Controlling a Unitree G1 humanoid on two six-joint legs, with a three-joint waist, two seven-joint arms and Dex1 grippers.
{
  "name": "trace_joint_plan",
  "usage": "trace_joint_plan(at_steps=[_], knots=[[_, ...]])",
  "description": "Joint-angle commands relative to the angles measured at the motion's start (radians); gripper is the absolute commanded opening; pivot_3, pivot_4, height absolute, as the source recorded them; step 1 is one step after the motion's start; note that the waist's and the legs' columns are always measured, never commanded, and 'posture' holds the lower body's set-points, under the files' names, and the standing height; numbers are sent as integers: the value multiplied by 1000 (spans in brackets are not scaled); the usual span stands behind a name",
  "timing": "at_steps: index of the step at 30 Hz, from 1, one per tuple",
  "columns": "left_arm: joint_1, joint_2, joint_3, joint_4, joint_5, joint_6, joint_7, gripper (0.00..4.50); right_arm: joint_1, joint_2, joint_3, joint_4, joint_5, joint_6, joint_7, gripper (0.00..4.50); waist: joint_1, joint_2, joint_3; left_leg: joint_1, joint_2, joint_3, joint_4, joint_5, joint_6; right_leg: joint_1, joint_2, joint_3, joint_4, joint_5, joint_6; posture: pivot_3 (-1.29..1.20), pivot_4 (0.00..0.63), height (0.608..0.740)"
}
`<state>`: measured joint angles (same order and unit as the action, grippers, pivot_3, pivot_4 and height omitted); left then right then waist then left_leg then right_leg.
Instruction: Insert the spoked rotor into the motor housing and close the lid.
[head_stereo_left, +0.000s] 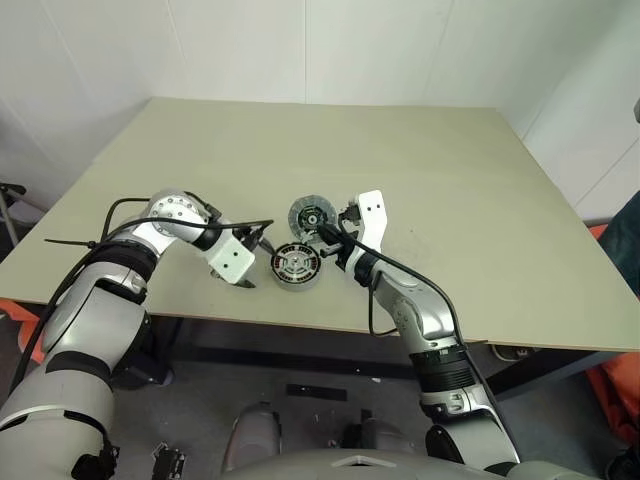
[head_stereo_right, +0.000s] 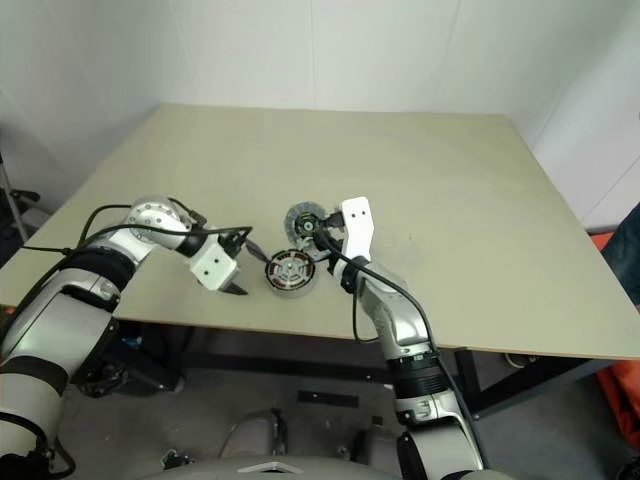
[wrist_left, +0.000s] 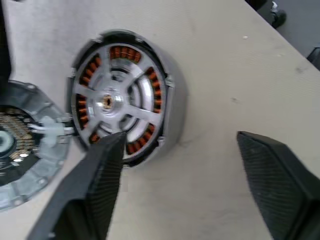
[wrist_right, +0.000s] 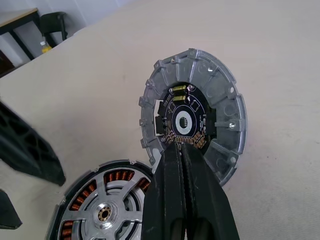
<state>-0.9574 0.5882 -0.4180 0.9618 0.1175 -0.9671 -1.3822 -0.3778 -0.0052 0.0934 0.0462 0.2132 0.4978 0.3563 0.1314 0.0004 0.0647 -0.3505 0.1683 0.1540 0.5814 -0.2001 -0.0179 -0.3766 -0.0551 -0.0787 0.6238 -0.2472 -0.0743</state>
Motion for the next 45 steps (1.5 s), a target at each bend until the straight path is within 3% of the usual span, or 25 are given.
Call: trace_joint_plan(at_steps=[1, 6, 10, 14, 16, 24, 27, 35, 45], knots=[[61, -15, 140, -184, -165, 268, 94, 4246, -31, -25, 6, -71, 27, 7, 46, 0, -4, 0, 0, 0, 0, 0, 0, 0, 0, 0, 0, 0, 0, 0, 0, 0, 0, 740], [341, -86, 357, -653, -314, 849, 481, 4246, -59, -86, 33, -126, 55, 61, 133, 0, -26, 0, 0, 0, 0, 0, 0, 0, 0, 0, 0, 0, 1, 0, 0, 0, 0, 740], [556, -174, 453, -933, -336, 1096, 744, 4246, -98, -127, 68, -137, 57, 85, 195, 0, -39, 0, 0, 0, 1, 0, 0, 0, 0, 1, 1, -1, 0, -2, -4, 0, 0, 740], [735, -289, 496, -1128, -294, 1205, 970, 4287, -148, -184, 108, -131, 61, 98, 291, 947, -36, 0, 0, 0, 1, -1, 1, 0, 1, 5, 2, -1, -2, -2, -4, 0, 0, 740], [792, -330, 509, -1185, -271, 1223, 1054, 4287, -179, -214, 139, -124, 56, 96, 349, 1636, -34, -1, 0, 0, 1, -1, 1, -1, 1, 7, 2, -1, -4, -2, -3, 0, 0, 740], [824, -421, 514, -1211, -235, 1243, 1215, 4287, -275, -343, 323, -51, -37, -47, 611, 4349, -32, -1, 0, 1, 1, -2, 3, -2, 6, 11, 2, -2, -5, -5, 5, 0, 0, 740], [829, -457, 527, -1196, -227, 1234, 1276, 4287, -302, -409, 404, -22, -88, -137, 745, 4434, -33, -1, 0, -1, 2, -2, 5, -2, 7, 10, 2, -2, -5, -2, 0, 0, 0, 740], [860, -498, 512, -1190, -219, 1226, 1321, 4287, -386, -482, 502, 111, -224, -357, 914, 4434, -36, -2, 0, -3, 3, -3, 16, -7, 15, 9, 2, -2, -4, -1, 1, 0, 0, 740], [879, -522, 513, -1163, -207, 1199, 1357, 4287, -540, -427, 543, 378, -378, -663, 964, 4434, -37, -2, 0, -3, 3, -3, 17, -7, 15, 9, 2, -2, -4, 0, 2, 0, 0, 740]])
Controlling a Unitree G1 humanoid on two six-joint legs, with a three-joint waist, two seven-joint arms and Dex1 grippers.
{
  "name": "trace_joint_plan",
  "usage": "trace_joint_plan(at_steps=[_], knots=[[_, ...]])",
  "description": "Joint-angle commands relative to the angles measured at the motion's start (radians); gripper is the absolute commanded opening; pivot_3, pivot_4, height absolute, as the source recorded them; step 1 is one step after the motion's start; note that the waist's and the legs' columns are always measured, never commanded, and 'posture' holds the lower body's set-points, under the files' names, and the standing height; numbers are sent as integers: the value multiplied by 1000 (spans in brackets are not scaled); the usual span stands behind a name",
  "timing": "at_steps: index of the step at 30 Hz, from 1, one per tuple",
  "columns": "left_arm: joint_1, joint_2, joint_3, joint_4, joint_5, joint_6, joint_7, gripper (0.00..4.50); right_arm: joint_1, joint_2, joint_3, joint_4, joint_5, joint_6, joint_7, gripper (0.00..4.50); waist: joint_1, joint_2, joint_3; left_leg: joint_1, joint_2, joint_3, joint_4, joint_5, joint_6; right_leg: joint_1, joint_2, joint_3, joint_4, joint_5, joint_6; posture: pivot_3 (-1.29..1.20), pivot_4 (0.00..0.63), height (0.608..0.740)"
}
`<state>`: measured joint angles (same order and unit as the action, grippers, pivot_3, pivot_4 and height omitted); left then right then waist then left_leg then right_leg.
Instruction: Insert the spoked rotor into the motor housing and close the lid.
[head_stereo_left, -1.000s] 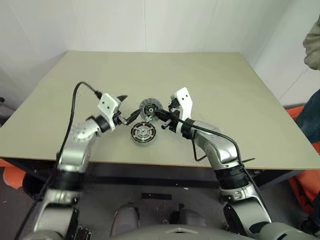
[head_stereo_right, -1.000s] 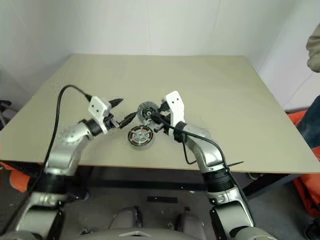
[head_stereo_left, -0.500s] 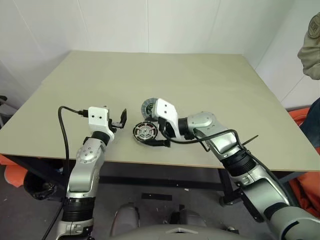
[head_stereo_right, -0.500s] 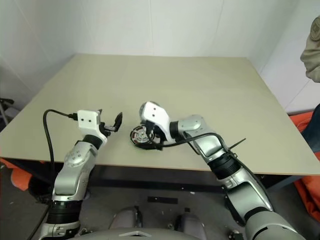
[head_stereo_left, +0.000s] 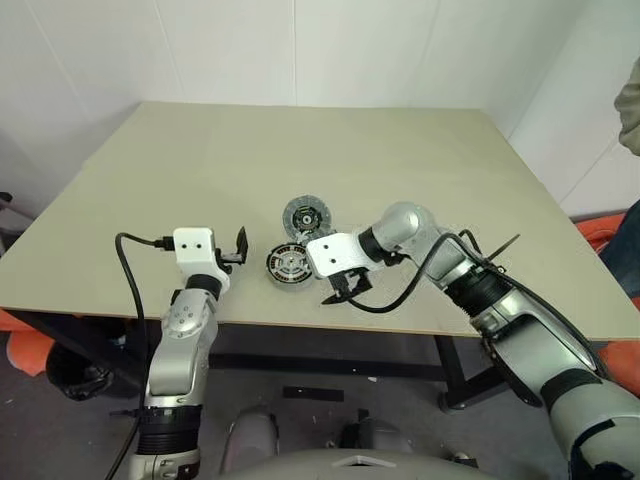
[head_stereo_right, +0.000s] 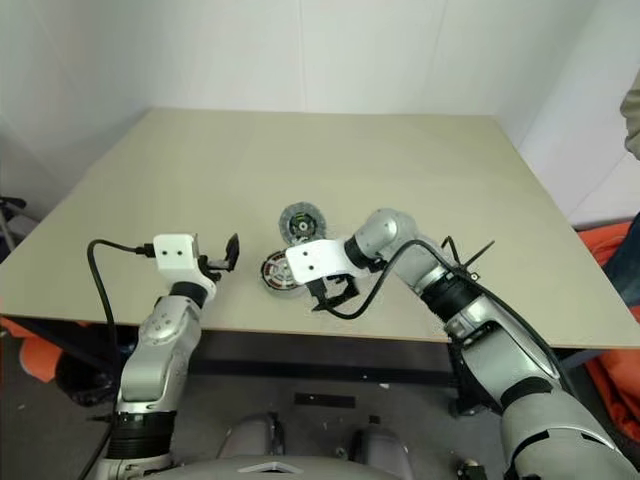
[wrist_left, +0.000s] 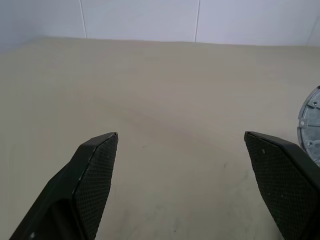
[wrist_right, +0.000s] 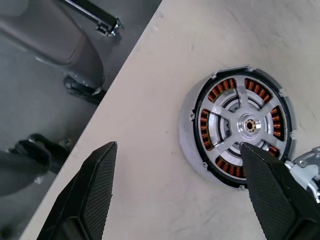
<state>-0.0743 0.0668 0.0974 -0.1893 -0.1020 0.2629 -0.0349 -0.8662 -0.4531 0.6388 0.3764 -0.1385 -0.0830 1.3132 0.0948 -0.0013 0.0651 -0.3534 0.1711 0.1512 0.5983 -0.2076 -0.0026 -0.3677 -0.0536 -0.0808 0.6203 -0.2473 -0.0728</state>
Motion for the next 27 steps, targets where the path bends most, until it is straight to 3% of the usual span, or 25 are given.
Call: trace_joint_plan(at_steps=[1, 9, 12, 19, 27], knots=[[-3, -2, -2, -11, 14, -33, 12, 4287, -64, 32, 1, 76, -39, -113, 5, 4434, -1, 0, 0, -1, 0, 0, 0, 0, 0, 0, 0, 0, 0, 0, 0, 0, 0, 740], [12, -3, 3, 1, 26, -49, 27, 4287, -149, 112, 15, 292, -135, -326, -29, 4434, -2, 0, 0, -5, 0, 0, 0, 0, 1, -4, 0, 0, 0, 0, 0, 0, 0, 740], [15, -5, 2, 3, 27, -51, 31, 4287, -172, 137, 13, 347, -160, -370, -45, 3844, -2, 0, 0, -5, 0, 0, 1, -1, 1, -4, 0, 0, 1, 0, 0, 0, 0, 740], [16, -6, 3, 8, 31, -56, 35, 4287, -195, 164, 3, 416, -187, -426, -56, 1550, -2, 0, 0, -5, 0, 0, 1, -1, 1, -4, 0, 0, 2, 0, -1, 0, 0, 740], [11, -12, 1, 18, 36, -65, 36, 4287, -195, 162, -4, 422, -193, -450, -35, 1550, -3, 0, 0, -5, 1, 0, 2, -1, 1, -4, 0, 0, 3, 0, -1, 0, 0, 740]])
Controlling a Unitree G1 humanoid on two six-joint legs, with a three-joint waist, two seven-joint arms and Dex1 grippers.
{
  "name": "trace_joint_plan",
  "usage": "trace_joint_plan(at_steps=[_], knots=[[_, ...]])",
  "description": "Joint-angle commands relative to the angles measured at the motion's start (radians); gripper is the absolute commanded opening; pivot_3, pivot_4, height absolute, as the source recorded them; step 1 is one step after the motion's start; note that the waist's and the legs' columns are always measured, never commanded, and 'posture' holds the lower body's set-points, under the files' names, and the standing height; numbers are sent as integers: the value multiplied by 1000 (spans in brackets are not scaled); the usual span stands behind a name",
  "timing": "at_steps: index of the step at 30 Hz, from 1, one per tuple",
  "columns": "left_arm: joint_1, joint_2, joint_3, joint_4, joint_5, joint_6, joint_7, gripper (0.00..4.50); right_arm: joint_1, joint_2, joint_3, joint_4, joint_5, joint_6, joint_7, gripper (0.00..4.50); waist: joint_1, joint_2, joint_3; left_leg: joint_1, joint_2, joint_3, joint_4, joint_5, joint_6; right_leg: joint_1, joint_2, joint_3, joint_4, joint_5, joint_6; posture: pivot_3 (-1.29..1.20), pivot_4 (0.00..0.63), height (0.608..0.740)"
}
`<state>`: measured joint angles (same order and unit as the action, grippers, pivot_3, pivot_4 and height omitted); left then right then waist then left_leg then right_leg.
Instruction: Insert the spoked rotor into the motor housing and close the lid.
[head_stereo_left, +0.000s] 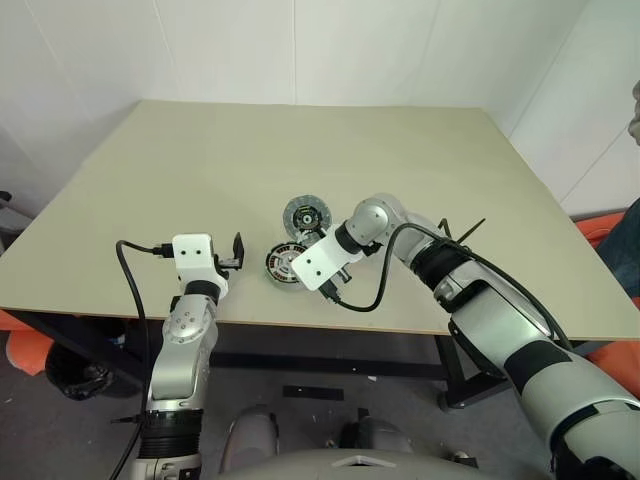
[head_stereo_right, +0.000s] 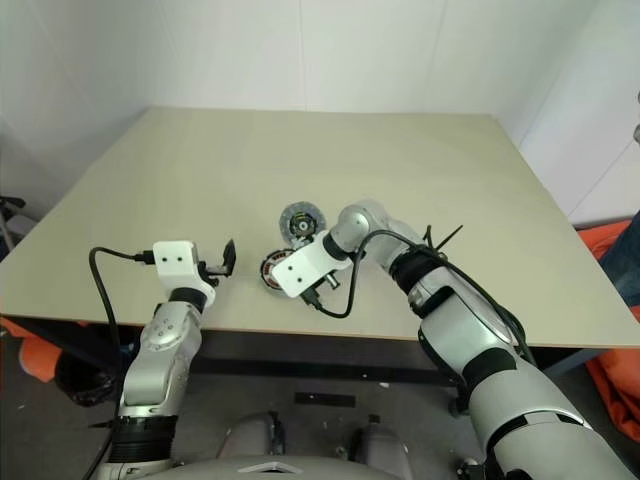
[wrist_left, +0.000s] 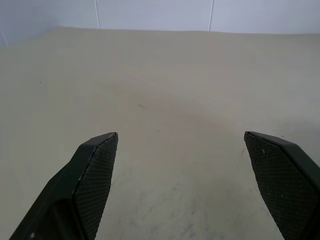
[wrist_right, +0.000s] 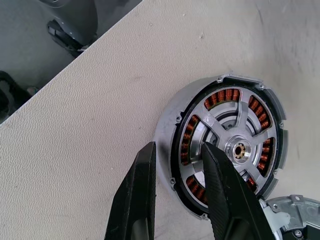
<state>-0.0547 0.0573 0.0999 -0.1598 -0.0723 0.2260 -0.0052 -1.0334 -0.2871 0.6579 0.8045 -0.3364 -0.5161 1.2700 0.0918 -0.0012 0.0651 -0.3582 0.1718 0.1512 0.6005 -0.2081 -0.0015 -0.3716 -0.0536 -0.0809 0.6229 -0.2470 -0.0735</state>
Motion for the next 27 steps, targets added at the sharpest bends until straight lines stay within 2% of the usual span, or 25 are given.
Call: trace_joint_plan(at_steps=[1, 3, 5, 9, 19, 27], knots=[[-11, -3, -2, -9, 6, -29, 7, 4287, -27, -6, -22, -7, 6, -18, 13, 1550, 0, 0, 0, 0, 0, 0, 0, 0, 0, 0, 0, 0, 0, 0, 0, 0, 0, 740], [-14, -3, -1, -4, 7, -32, 7, 4287, -28, -8, -19, -8, 5, -21, 24, 1550, 0, 0, 0, 0, 0, 0, 0, 0, 0, 0, 0, 0, 0, 0, 0, 0, 0, 740], [-16, -3, -1, 1, 7, -35, 7, 4287, -29, -9, -18, -6, 4, -23, 34, 1205, 0, 0, 0, 0, 0, 0, 0, 0, 0, 0, 0, 0, 0, 0, 0, 0, 0, 740], [-19, -4, 1, 6, 6, -40, 9, 4287, -31, -7, -20, 0, -1, -28, 39, 79, 0, 0, 0, 0, 0, 0, 1, 0, 0, 0, 0, 0, 0, 0, 0, 0, 0, 740], [-20, -7, 0, 11, 4, -46, 9, 4287, -19, -3, -36, -8, 2, -18, 31, 13, 0, 0, 0, -1, 1, 0, 2, 0, 1, -1, 0, 0, 1, 0, 0, 0, 0, 740], [-26, -7, -7, 29, 3, -50, 2, 4287, 8, 14, -138, -163, 32, 316, -19, 13, -1, 0, 0, -2, 1, 0, 2, 0, 1, -2, 0, 0, 1, 0, 0, 0, 0, 740]])
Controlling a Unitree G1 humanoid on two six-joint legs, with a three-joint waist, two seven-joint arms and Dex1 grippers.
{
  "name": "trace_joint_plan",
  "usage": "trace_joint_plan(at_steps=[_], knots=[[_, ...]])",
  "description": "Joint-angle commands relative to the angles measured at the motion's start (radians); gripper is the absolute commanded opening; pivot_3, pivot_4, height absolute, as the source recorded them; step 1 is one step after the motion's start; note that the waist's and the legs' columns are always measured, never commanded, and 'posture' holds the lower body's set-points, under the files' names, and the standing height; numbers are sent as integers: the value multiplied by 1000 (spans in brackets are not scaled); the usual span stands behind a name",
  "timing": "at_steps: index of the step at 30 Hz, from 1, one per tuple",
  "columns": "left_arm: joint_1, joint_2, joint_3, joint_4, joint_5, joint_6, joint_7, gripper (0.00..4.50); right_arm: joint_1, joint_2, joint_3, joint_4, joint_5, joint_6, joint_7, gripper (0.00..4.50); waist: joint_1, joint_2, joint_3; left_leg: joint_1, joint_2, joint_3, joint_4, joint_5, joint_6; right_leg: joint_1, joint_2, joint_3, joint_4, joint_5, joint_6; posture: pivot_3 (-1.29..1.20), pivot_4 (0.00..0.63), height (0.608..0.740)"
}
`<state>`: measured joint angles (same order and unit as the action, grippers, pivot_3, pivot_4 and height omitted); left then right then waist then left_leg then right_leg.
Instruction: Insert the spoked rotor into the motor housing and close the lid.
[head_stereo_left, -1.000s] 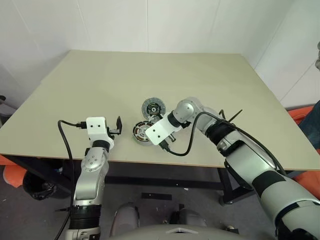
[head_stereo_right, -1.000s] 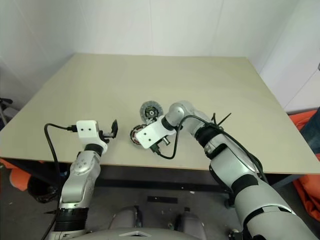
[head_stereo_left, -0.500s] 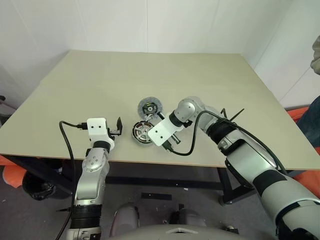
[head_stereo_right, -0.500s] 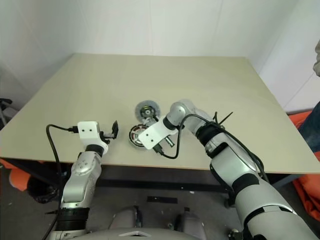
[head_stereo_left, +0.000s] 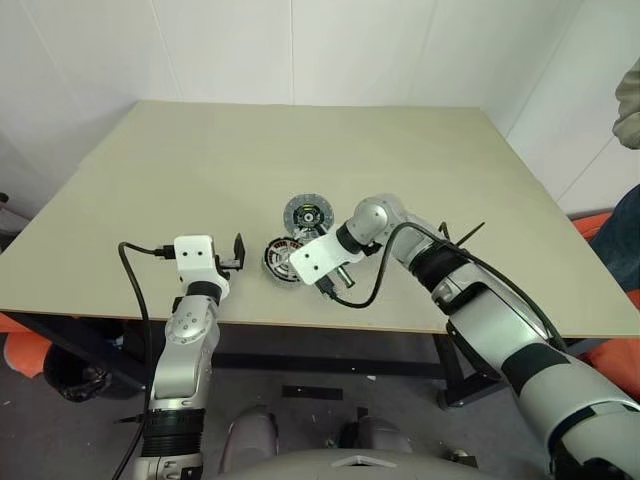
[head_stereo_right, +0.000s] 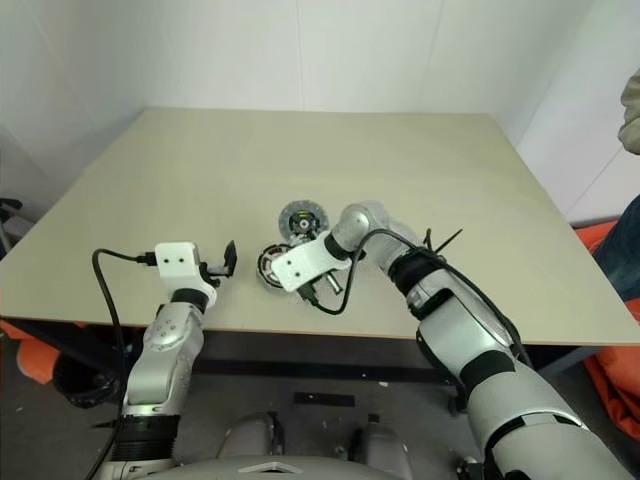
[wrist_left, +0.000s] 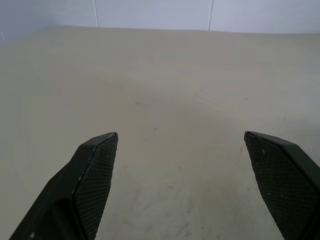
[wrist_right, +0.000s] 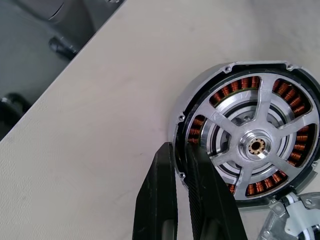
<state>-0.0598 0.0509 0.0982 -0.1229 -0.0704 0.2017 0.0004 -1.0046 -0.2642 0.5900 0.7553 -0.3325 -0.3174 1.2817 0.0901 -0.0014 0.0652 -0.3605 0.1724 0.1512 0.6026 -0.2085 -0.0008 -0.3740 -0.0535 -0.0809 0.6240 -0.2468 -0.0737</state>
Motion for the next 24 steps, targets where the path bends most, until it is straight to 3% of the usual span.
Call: trace_joint_plan(at_steps=[1, 9, 19, 24], knots=[[-22, 0, -6, -5, 1, -26, -5, 4287, -13, -17, -72, -141, 21, 153, -33, 13, 1, 0, 0, 0, 0, 0, 0, 0, 0, -1, 0, 0, 0, 0, 0, 0, 0, 740], [-33, 3, -12, 22, 0, -35, -18, 4287, 49, -93, -77, -394, 17, 463, 21, 13, 6, 0, 0, -3, 0, 0, 1, -1, 2, -1, 0, 0, -1, 0, 0, 0, 0, 740], [-48, 4, -24, 56, -1, -44, -34, 4287, 47, -209, -41, -469, -25, 519, 58, 13, 6, 0, 0, -3, 0, 0, 2, -1, 2, -1, 0, 0, 0, 0, 1, 0, 0, 740], [-59, 3, -29, 81, 0, -56, -42, 4287, 83, -270, -27, -601, -1, 606, 174, 13, 7, 0, 0, -4, 0, 0, 2, -1, 2, -1, 0, 0, -1, 0, 1, 0, 0, 740]])
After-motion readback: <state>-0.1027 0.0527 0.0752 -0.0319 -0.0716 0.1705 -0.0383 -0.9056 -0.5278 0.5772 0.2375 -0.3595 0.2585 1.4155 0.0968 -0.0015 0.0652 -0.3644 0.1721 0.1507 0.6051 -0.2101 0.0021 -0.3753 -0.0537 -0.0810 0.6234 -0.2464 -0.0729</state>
